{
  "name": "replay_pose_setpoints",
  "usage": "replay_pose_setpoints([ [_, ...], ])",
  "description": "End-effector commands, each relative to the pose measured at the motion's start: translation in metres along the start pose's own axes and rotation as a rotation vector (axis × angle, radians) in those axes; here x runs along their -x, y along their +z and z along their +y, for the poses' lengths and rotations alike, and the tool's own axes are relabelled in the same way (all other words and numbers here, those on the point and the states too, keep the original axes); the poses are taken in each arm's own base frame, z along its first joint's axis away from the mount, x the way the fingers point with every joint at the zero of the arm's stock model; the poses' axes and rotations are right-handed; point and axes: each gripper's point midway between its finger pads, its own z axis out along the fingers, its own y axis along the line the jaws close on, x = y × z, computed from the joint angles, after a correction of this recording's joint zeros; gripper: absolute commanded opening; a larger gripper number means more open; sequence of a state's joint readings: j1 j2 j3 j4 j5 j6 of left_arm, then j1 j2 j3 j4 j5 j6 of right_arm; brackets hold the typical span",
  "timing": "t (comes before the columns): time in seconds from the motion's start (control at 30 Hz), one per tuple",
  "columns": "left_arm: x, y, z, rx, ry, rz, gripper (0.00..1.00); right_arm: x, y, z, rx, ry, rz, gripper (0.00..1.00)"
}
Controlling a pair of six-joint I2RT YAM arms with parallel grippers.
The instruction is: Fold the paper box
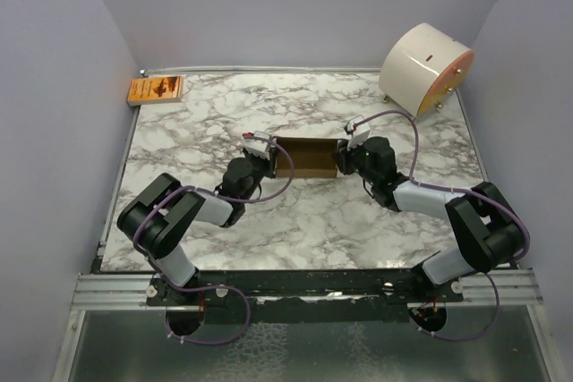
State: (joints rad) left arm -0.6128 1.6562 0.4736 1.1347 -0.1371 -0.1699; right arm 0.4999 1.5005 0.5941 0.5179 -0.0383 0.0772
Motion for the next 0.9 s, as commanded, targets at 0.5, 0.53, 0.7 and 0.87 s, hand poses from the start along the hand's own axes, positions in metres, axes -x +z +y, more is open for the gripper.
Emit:
replay_pose_setpoints([
  [0.5,0.009,-0.018,-0.012,-0.055,-0.030,0.007,0.17,-0.007,0.000,0.001,-0.005,-0.008,0.031,0.03],
  [0.53,0.011,-0.020,-0.013,-0.057,-0.034,0.005,0.20,-0.008,0.001,0.001,-0.007,-0.006,0.034,0.03],
  [0.7,0.016,-0.031,-0.014,-0.064,-0.057,-0.001,0.27,-0.011,0.001,0.000,-0.012,0.000,0.041,0.03],
  [0.87,0.027,-0.045,-0.015,-0.072,-0.079,-0.005,0.32,-0.012,0.001,0.000,-0.010,0.001,0.045,0.02],
])
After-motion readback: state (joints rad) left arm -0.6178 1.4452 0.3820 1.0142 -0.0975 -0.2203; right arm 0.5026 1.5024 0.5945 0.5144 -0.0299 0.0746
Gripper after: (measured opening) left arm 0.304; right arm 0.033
